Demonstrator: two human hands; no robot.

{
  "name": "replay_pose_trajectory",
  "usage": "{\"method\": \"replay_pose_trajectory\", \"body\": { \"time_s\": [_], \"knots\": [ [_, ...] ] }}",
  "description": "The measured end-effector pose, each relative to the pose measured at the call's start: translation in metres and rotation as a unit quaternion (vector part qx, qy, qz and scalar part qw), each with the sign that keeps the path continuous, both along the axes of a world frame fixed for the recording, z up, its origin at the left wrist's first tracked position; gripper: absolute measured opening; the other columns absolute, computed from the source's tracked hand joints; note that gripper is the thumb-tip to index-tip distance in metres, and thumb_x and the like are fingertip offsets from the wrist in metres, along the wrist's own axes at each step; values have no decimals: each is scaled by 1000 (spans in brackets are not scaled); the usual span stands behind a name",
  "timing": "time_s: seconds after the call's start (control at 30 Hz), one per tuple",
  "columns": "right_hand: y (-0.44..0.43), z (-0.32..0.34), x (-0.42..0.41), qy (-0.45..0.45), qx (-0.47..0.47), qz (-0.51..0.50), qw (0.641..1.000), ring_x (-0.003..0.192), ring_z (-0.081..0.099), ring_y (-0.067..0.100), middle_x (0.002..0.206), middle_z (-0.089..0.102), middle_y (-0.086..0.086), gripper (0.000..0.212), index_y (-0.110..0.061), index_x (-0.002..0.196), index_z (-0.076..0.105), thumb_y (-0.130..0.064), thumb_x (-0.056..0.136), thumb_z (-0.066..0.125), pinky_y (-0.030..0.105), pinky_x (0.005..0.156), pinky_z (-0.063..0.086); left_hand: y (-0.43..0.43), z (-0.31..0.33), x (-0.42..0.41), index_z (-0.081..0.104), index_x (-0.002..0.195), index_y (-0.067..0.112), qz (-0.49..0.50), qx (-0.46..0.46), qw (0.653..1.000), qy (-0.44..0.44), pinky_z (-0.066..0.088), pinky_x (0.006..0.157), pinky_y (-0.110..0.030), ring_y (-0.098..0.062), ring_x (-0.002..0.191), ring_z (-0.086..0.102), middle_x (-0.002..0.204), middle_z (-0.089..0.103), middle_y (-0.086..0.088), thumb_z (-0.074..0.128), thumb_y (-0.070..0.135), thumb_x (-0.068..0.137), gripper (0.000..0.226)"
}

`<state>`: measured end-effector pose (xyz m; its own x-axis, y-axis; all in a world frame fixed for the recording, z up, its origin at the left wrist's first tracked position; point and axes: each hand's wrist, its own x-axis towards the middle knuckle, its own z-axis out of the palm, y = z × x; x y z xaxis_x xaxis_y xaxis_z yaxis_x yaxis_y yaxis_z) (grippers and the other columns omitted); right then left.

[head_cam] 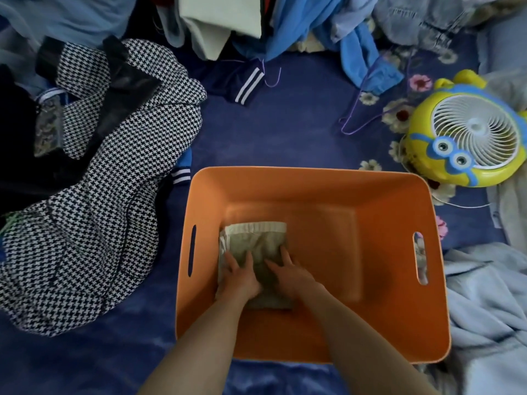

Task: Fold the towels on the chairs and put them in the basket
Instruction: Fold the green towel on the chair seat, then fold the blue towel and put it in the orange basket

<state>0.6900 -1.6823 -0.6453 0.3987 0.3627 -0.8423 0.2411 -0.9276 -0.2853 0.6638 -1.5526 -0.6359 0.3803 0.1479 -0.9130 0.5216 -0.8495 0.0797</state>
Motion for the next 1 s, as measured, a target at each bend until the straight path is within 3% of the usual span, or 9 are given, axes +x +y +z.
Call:
{"method": "replay_pose_trajectory", "body": {
  "time_s": [0.17, 0.4, 0.6, 0.73, 1.0],
  "knots": [
    [1, -15, 18, -91, -3, 17, 996, 143, -3, 39, 154, -23, 13, 66, -36, 147, -3, -37, 96, 40, 51, 112, 17, 10, -19, 16, -14, 146, 32, -66, 35, 991, -107, 7, 116, -46, -40, 140, -17, 148, -34, -16, 54, 39, 88, 90],
    [-7, 5, 13, -108, -18, 13, 994, 142, 1, 39, 154, -22, 13, 68, -40, 146, -3, -35, 96, 43, 50, 110, 23, 4, 6, 9, -11, 148, 23, -107, 55, 988, -97, 7, 115, -48, -41, 140, -15, 151, -25, -21, 50, 26, 93, 82],
    [-27, 77, -1, -177, -13, -36, 983, 142, 8, 36, 156, -10, 15, 61, -33, 147, 12, -26, 95, 44, 49, 110, 25, -2, 78, 2, 5, 149, 19, -194, 64, 956, -211, 14, 113, -45, -37, 143, -1, 155, -9, -19, 47, 32, 94, 71],
    [-40, 136, -22, -239, 11, -84, 967, 142, 11, 35, 157, -5, 15, 51, -32, 144, 19, -33, 97, 37, 49, 109, 26, -4, 133, -16, 9, 148, 17, -233, 60, 929, -280, 16, 114, -44, -36, 143, 2, 155, -3, -19, 49, 29, 92, 70],
    [-84, 241, -64, -335, -25, -90, 938, 145, 4, 31, 158, -7, 12, 73, -32, 147, 13, -25, 90, 57, 46, 113, 21, -12, 223, -34, 9, 148, 17, -306, 50, 872, -380, 13, 115, -46, -34, 143, -1, 156, -4, -17, 45, 28, 94, 66]
  ]
}}
